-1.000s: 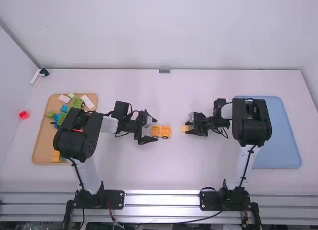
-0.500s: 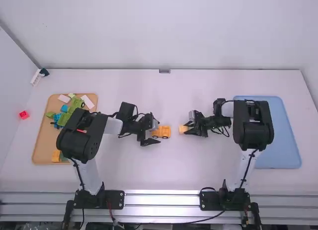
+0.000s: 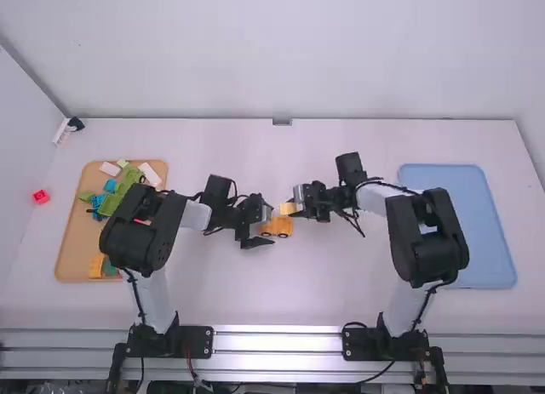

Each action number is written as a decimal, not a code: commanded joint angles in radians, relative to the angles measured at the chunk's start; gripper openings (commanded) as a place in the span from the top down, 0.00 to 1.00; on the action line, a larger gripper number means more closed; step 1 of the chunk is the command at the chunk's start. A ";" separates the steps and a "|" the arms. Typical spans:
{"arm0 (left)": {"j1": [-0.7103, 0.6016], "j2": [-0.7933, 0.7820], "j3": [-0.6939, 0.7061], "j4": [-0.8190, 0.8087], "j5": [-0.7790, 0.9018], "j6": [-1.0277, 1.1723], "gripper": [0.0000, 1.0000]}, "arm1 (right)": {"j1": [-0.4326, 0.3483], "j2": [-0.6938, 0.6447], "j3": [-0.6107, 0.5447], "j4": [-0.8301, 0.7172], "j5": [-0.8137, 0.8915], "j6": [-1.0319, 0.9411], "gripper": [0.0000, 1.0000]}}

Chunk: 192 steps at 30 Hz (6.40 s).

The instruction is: Assemble lego blocks to make yellow taxi

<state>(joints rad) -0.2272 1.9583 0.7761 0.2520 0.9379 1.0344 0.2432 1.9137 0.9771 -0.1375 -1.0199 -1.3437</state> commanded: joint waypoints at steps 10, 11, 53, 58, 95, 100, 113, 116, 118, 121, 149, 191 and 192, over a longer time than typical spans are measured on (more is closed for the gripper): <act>-0.003 0.045 0.016 -0.008 0.040 0.062 0.00 | 0.058 0.022 -0.079 0.065 0.009 0.182 0.78; -0.003 0.045 0.016 -0.003 0.041 0.062 0.00 | 0.058 0.039 -0.087 0.096 0.020 0.208 0.78; -0.003 0.105 0.016 0.072 0.093 0.055 0.35 | 0.045 0.080 -0.040 0.113 0.074 0.255 0.75; -0.002 0.105 0.016 0.080 0.050 0.043 0.41 | 0.045 0.080 -0.036 0.110 0.071 0.228 0.75; -0.009 0.105 -0.051 0.258 0.034 -0.172 0.13 | 0.012 0.080 0.024 -0.010 0.078 0.142 0.74; -0.010 0.105 -0.033 0.254 0.037 -0.171 0.30 | 0.020 0.080 0.024 -0.012 0.080 0.143 0.74; -0.008 0.105 -0.040 0.254 0.035 -0.171 0.42 | 0.021 0.080 0.002 -0.028 0.123 0.135 0.73; -0.009 0.105 -0.039 0.253 0.009 -0.175 0.42 | 0.021 0.080 0.002 -0.026 0.123 0.158 0.73; -0.009 0.105 -0.039 0.254 0.004 -0.175 0.41 | 0.034 0.080 0.005 -0.026 0.119 0.168 0.73; -0.009 0.105 -0.040 0.254 0.006 -0.175 0.41 | 0.049 0.077 0.023 -0.034 0.132 0.169 0.73; -0.009 0.105 -0.039 0.254 0.014 -0.182 0.43 | 0.040 0.053 0.016 -0.005 0.140 0.185 0.73; -0.009 0.105 -0.031 0.253 0.014 -0.201 0.44 | 0.063 0.056 0.043 -0.074 0.183 0.158 0.50; -0.010 0.105 -0.031 0.253 0.014 -0.200 0.43 | 0.063 0.056 0.043 -0.075 0.180 0.158 0.45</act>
<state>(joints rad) -0.2329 2.0560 0.7395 0.5102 0.9417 0.8444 0.3012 1.9884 1.0012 -0.2100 -0.8299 -1.1854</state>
